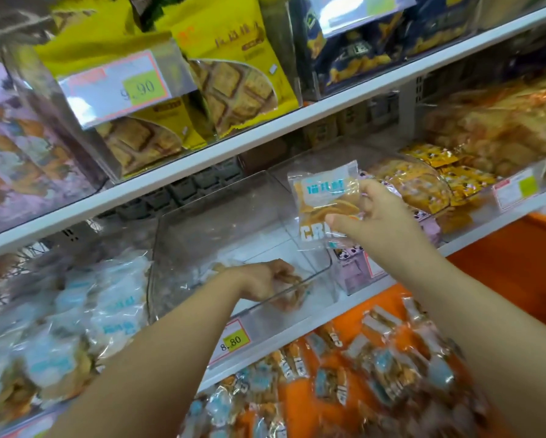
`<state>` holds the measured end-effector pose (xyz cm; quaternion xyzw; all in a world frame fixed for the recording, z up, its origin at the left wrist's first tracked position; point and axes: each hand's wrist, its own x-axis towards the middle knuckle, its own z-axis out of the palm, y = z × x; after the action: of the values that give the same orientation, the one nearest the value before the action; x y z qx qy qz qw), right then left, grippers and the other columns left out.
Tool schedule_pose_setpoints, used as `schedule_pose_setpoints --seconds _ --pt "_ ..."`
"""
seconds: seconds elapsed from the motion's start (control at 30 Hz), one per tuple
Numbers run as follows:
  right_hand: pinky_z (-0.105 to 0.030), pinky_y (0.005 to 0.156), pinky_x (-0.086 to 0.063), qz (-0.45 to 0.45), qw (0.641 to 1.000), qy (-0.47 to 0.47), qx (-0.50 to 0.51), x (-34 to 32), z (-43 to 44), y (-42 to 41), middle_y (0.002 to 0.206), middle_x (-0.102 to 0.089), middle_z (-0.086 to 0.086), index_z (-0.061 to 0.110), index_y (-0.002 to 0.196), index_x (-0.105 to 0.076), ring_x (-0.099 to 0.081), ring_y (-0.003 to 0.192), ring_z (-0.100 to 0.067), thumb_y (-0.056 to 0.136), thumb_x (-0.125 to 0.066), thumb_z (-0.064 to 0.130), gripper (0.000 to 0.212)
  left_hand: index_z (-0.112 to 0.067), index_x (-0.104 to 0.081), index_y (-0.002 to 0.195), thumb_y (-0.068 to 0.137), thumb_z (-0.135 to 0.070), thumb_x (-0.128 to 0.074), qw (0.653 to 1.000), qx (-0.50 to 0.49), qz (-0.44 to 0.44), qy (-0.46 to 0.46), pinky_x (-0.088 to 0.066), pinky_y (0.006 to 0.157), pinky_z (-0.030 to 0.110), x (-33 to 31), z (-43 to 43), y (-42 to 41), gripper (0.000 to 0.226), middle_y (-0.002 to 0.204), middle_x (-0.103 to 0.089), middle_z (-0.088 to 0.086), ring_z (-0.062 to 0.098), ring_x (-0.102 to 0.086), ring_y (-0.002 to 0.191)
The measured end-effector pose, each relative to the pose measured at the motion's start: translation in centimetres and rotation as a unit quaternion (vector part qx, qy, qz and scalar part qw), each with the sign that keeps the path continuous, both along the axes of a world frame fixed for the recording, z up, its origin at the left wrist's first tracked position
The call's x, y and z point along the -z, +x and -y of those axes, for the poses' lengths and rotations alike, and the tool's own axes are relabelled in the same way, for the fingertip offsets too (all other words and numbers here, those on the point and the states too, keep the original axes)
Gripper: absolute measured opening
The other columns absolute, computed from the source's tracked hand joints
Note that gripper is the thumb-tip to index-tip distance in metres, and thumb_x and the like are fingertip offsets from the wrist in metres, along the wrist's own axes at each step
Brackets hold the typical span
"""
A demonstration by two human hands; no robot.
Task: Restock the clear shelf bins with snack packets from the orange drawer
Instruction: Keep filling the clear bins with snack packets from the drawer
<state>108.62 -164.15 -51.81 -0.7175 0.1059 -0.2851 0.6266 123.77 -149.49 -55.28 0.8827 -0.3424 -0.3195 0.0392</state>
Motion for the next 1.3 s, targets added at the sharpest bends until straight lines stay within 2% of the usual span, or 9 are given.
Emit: schedule_pose_setpoints --seconds 0.13,0.37,0.53,0.67,0.73,0.87,1.07,1.17,1.3 --pt "-0.025 0.083 -0.053 0.005 0.999 0.048 -0.01 -0.2 -0.3 -0.3 0.104 -0.066 0.011 0.025 0.1 -0.051 -0.063 0.099 -0.005 0.085 -0.066 0.007 0.028 -0.029 -0.049 0.13 0.085 -0.037 -0.069 0.987 -0.13 -0.067 -0.073 -0.049 0.095 0.039 0.3 -0.5 0.8 0.05 0.138 -0.044 0.0 0.022 -0.047 0.121" --pt "-0.015 0.072 -0.05 -0.011 0.998 0.057 -0.03 0.3 0.0 -0.1 0.089 -0.062 0.024 0.03 0.092 -0.049 -0.062 0.081 0.009 0.086 -0.066 0.01 0.027 -0.02 -0.037 0.143 0.081 -0.031 -0.075 0.955 -0.255 -0.074 -0.131 -0.046 0.085 0.026 1.1 -0.9 1.1 0.073 0.138 -0.044 0.007 0.02 -0.047 0.113" --pt "-0.033 0.082 -0.054 -0.019 0.987 0.151 -0.049 0.4 0.5 0.3 0.105 -0.069 0.007 0.028 0.1 -0.055 -0.066 0.098 -0.011 0.087 -0.063 0.003 0.029 -0.017 -0.067 0.102 0.083 -0.016 -0.071 0.952 -0.206 -0.072 -0.216 -0.043 0.077 0.022 -1.1 -1.0 0.7 0.019 0.105 -0.065 0.0 0.013 -0.057 0.099" --pt "-0.038 0.082 -0.056 -0.022 0.959 0.264 -0.096 0.4 1.1 0.1 0.108 -0.069 -0.002 0.02 0.11 -0.061 -0.068 0.099 -0.017 0.086 -0.063 0.007 0.027 -0.026 -0.066 0.084 0.082 -0.003 -0.07 0.931 -0.1 0.029 -0.35 -0.043 0.066 0.022 -3.7 -2.3 -0.7 0.023 0.086 -0.064 -0.006 0.01 -0.054 0.069" --pt "-0.041 0.086 -0.055 -0.031 0.954 0.275 -0.113 0.5 1.0 -0.2 0.11 -0.069 -0.004 0.016 0.113 -0.062 -0.067 0.101 -0.018 0.082 -0.067 0.017 0.032 -0.036 -0.065 0.076 0.08 -0.002 -0.072 0.914 -0.035 0.098 -0.393 -0.042 0.08 0.015 -4.7 -3.5 -1.5 0.035 0.101 -0.057 -0.015 -0.003 -0.055 0.082" --pt "-0.036 0.083 -0.055 -0.056 0.971 0.175 -0.155 0.3 0.4 -0.8 0.097 -0.074 0.001 0.014 0.109 -0.064 -0.07 0.092 -0.012 0.069 -0.066 0.033 0.044 -0.044 -0.068 0.069 0.075 0.004 -0.076 0.888 0.024 0.164 -0.428 -0.035 0.098 0.01 -5.9 -5.5 -2.9 0.049 0.126 -0.041 -0.019 -0.005 -0.045 0.117" --pt "-0.022 0.074 -0.056 -0.076 0.975 0.003 -0.209 -0.5 -1.0 -2.0 0.096 -0.072 0.014 0.006 0.096 -0.069 -0.069 0.091 -0.008 0.067 -0.069 0.032 0.039 -0.033 -0.071 0.068 0.077 0.007 -0.071 0.896 0.049 0.09 -0.431 -0.04 0.086 0.007 -7.8 -6.5 -5.8 0.041 0.117 -0.057 -0.012 -0.006 -0.056 0.106" --pt "-0.012 0.057 -0.05 -0.083 0.959 -0.001 -0.27 -1.0 -1.8 -2.6 0.087 -0.072 0.018 0.015 0.084 -0.071 -0.069 0.077 -0.001 0.077 -0.069 0.018 0.008 -0.032 -0.071 0.067 0.078 0.006 -0.07 0.905 0.061 -0.027 -0.421 -0.044 0.088 0.014 -8.2 -6.0 -7.0 0.04 0.108 -0.066 -0.02 0.0 -0.061 0.104" --pt "-0.016 0.058 -0.051 -0.095 0.958 -0.018 -0.269 -1.2 -2.0 -3.1 0.074 -0.072 0.004 0.009 0.087 -0.068 -0.069 0.069 -0.006 0.081 -0.067 0.016 0.009 -0.023 -0.058 0.099 0.082 0.016 -0.059 0.873 -0.055 -0.132 -0.466 -0.053 0.081 0.042 -7.7 -5.4 -8.0 0.042 0.119 -0.061 -0.008 0.023 -0.062 0.092"
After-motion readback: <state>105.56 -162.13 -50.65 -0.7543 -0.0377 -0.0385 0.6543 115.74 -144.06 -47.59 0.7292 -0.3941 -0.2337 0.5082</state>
